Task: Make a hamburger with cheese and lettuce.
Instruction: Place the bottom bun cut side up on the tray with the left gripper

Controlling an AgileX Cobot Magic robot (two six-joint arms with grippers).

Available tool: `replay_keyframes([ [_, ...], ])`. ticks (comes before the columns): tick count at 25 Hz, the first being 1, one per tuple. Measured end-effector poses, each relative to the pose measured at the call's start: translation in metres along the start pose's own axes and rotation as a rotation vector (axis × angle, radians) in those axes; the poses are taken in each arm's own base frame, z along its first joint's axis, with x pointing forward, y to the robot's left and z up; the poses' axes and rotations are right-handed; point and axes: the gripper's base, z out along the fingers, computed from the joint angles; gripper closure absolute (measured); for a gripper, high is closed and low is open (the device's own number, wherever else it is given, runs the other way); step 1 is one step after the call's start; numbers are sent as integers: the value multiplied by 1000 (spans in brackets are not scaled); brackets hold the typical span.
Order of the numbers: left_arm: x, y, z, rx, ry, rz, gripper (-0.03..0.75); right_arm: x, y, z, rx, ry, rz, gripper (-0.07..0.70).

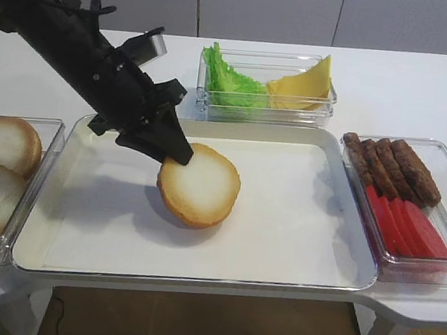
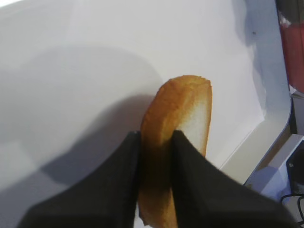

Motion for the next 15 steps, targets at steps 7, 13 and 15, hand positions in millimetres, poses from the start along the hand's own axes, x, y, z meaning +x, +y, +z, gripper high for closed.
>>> replay_keyframes([
  [7, -2, 1, 0, -10, -19, 31, 578, 0, 0, 0, 0, 0, 0, 73],
  [13, -2, 1, 0, -14, -24, 36, 578, 0, 0, 0, 0, 0, 0, 73],
  [15, -2, 1, 0, -16, -25, 36, 579, 0, 0, 0, 0, 0, 0, 73],
])
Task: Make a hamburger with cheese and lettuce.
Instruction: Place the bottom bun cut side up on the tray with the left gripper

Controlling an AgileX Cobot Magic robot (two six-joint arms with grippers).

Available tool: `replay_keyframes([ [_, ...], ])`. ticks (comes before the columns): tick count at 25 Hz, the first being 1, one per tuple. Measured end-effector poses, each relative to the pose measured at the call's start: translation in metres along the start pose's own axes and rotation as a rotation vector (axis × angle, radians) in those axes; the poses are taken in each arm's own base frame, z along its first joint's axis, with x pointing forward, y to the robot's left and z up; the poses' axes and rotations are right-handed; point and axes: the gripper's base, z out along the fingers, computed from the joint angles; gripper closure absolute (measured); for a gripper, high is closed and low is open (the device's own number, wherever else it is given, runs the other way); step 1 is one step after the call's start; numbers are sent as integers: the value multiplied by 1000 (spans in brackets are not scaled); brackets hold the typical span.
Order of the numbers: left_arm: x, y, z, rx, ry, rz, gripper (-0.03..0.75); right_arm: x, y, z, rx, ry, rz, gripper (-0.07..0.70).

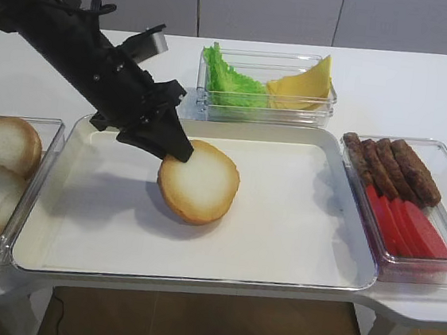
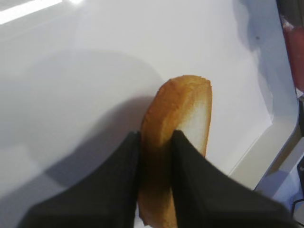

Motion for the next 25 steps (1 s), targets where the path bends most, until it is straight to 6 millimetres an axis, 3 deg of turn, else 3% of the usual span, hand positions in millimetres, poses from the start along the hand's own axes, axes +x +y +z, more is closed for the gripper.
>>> replay_keyframes([
  [15, -2, 6, 6, -13, -1, -3, 573, 0, 0, 0, 0, 0, 0, 73],
  [19, -2, 6, 6, -14, -2, 1, 461, 0, 0, 0, 0, 0, 0, 73],
  [23, -2, 6, 6, -13, -4, 33, 270, 0, 0, 0, 0, 0, 0, 73],
  [25, -3, 6, 5, -12, -8, 40, 258, 0, 0, 0, 0, 0, 0, 73],
])
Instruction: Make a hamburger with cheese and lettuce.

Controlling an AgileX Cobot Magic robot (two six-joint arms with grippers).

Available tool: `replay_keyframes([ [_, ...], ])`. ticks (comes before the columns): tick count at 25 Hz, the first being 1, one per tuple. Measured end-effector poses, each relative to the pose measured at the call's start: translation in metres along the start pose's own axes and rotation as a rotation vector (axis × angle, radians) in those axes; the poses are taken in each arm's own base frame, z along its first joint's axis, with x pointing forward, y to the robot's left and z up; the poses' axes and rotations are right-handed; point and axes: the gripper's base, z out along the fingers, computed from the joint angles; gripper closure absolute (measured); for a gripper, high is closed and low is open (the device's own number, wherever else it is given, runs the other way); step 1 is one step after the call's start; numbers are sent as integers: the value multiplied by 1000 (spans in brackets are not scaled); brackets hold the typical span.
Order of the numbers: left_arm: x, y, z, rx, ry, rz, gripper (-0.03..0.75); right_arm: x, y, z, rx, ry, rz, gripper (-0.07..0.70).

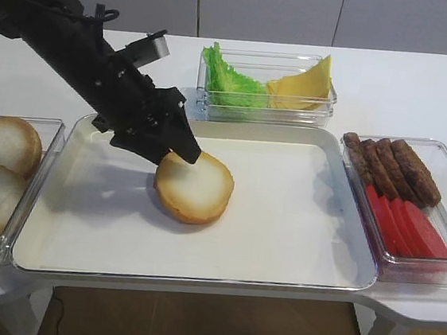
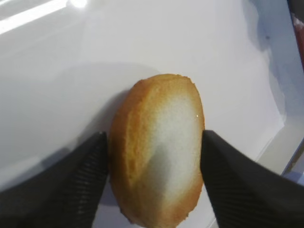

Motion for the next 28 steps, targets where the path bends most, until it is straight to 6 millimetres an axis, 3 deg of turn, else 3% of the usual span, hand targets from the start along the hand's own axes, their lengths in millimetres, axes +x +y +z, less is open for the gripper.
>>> replay_keyframes([
  [9, -20, -14, -18, 3, -57, 77, 239, 0, 0, 0, 0, 0, 0, 73],
  [14, -24, -20, -35, -94, -60, 149, 240, 0, 0, 0, 0, 0, 0, 73],
  [22, -1, -27, -100, -529, -36, 116, 269, 0, 0, 0, 0, 0, 0, 73],
  [28, 18, -22, -150, -628, -86, 2, 309, 0, 0, 0, 0, 0, 0, 73],
])
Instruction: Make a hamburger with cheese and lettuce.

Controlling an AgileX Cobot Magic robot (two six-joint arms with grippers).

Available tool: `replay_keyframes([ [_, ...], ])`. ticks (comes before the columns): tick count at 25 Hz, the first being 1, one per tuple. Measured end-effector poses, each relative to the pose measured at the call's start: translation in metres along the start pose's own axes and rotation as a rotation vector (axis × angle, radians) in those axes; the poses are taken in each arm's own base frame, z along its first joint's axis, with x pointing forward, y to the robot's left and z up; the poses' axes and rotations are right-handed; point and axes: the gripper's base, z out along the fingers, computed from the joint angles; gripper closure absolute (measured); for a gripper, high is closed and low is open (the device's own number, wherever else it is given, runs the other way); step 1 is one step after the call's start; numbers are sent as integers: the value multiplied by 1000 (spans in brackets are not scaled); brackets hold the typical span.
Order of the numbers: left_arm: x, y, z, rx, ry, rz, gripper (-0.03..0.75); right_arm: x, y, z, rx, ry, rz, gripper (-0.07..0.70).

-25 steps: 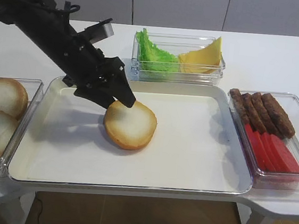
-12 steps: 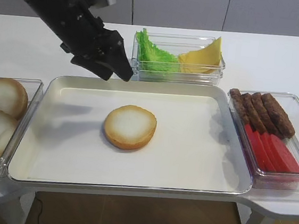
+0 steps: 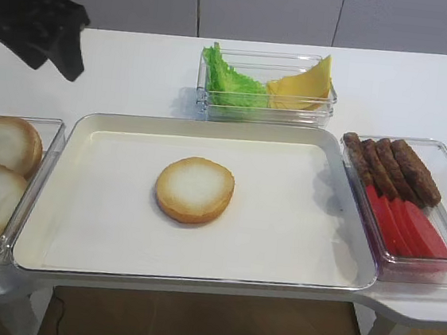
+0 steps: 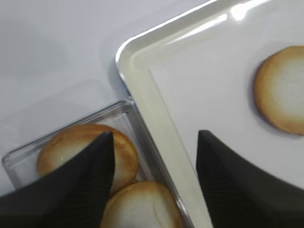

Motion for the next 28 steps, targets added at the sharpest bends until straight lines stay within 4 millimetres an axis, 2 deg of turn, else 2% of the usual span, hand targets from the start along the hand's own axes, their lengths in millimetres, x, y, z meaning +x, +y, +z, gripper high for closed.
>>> replay_keyframes([
  [4, 14, 35, -16, -46, -27, -113, 319, 0, 0, 0, 0, 0, 0, 73],
  [7, 33, 58, -32, -83, -47, -208, 321, 0, 0, 0, 0, 0, 0, 73],
  [10, 57, 68, -52, -119, -78, -275, 321, 0, 0, 0, 0, 0, 0, 73],
  [17, 113, 47, -83, -164, -136, -284, 323, 0, 0, 0, 0, 0, 0, 73],
  [28, 214, 3, -95, -192, -249, -287, 324, 0, 0, 0, 0, 0, 0, 73],
])
